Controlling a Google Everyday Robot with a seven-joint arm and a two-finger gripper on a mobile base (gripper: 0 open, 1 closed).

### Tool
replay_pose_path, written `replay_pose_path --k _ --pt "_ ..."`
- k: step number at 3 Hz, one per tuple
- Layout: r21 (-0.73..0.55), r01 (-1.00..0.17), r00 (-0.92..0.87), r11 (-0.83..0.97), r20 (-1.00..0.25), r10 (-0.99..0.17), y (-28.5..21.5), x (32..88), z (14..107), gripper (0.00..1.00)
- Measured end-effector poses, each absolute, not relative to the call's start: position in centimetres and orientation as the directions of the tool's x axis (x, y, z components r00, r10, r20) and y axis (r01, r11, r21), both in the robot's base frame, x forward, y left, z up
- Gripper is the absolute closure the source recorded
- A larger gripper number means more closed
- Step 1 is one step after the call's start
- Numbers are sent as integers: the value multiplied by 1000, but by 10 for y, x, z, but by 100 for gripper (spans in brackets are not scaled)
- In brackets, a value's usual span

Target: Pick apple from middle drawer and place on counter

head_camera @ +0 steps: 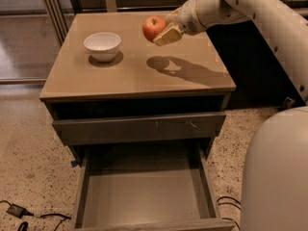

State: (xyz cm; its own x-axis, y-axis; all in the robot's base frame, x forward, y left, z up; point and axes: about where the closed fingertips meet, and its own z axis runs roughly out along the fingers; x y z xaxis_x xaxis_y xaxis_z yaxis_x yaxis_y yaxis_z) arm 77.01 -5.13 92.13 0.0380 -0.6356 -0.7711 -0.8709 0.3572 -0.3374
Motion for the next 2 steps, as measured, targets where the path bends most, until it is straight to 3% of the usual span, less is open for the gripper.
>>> replay_pose_path --k 2 --pt "-238 -950 3 201 -654 -757 -65 743 909 100"
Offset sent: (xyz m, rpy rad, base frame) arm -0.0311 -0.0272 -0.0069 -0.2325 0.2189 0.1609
